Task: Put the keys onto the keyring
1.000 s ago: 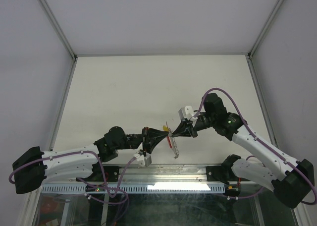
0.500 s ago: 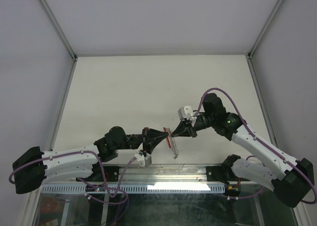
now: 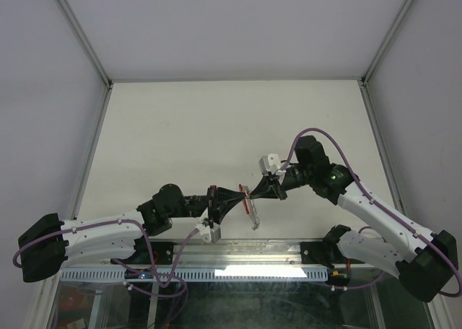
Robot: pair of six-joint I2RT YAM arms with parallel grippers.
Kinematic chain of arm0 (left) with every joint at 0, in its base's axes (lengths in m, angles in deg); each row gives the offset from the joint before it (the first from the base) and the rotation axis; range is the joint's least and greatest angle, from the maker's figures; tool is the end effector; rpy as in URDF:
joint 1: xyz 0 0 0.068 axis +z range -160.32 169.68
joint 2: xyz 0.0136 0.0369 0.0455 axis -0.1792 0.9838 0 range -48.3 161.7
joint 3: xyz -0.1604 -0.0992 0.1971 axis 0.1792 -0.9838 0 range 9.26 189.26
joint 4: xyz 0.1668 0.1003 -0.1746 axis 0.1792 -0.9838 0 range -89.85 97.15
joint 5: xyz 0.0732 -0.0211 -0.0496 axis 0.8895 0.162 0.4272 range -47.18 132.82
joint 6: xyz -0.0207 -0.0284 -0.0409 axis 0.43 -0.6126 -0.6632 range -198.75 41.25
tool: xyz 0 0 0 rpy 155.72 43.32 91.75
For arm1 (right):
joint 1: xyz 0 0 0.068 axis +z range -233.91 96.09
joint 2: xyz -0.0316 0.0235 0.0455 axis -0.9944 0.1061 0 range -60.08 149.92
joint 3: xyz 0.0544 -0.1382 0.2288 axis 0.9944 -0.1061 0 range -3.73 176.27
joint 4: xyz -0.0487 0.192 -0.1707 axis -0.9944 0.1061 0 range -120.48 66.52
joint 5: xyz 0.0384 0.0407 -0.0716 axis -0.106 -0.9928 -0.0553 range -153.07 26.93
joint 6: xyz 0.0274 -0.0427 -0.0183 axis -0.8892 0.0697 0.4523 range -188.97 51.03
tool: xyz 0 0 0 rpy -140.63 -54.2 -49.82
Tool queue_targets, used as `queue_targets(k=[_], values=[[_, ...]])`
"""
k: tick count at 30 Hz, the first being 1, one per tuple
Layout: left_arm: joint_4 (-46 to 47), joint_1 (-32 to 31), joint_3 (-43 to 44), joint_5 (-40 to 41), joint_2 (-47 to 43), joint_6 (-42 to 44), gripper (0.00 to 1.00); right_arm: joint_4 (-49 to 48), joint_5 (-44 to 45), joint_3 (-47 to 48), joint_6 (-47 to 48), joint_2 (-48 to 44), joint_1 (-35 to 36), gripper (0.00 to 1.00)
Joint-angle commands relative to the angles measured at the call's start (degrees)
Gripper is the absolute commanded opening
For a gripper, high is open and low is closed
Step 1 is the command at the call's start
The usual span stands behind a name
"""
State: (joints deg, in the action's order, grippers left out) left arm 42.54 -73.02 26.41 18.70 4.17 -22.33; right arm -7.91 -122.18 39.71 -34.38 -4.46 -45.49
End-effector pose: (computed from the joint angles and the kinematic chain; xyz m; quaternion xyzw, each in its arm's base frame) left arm 0.0789 -0.1847 0.2303 0.6707 0.2227 -0.1853 0.6828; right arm 0.1369 0.1477 0.2858 -0.6423 0.4834 0.4503 0.3885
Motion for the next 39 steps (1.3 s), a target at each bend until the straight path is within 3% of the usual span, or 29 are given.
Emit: queue_targets(k=[1, 39], values=[[1.6, -0.6, 1.5, -2.2, -1.0, 0.9, 0.0, -2.5, 0.1, 1.9, -0.6, -1.6, 0.1, 0.0], [-1.3, -0.6, 1.7, -2.6, -1.0, 2.5, 0.0, -7.3, -1.5, 0.2, -5.6, -4.9, -2.9, 0.0]])
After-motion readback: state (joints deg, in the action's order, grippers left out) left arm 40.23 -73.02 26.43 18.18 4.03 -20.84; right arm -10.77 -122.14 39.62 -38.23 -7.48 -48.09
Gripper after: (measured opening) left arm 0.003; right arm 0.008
